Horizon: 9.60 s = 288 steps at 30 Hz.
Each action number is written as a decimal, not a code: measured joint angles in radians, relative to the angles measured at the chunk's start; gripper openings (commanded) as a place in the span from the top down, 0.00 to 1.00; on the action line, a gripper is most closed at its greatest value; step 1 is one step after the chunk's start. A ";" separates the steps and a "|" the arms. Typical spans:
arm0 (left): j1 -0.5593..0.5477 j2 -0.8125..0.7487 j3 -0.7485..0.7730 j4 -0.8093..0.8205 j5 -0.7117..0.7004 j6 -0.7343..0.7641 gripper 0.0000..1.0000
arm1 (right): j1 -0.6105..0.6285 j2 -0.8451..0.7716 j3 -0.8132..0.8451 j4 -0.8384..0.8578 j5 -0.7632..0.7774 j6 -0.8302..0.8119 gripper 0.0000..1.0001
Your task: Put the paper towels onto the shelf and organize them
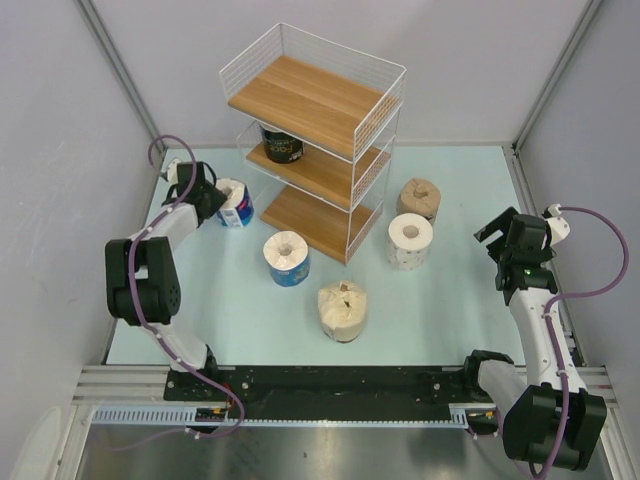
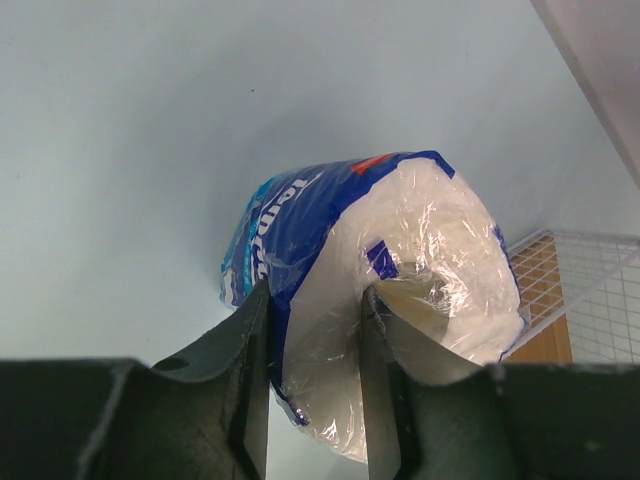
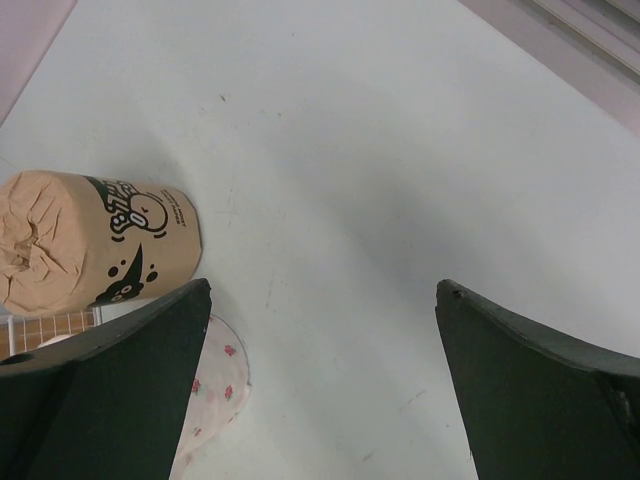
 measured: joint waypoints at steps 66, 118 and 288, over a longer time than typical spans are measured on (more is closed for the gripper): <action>-0.238 -0.169 1.097 -0.435 0.399 0.150 0.68 | -0.010 -0.150 0.000 -0.019 -0.065 0.019 0.01; -0.210 -0.145 0.959 -0.382 0.407 0.180 0.43 | -0.020 -0.149 0.000 -0.068 -0.065 0.019 0.00; -0.315 -0.423 -0.472 0.003 0.354 0.154 0.65 | -0.024 -0.054 -0.002 -0.048 -0.073 0.011 0.00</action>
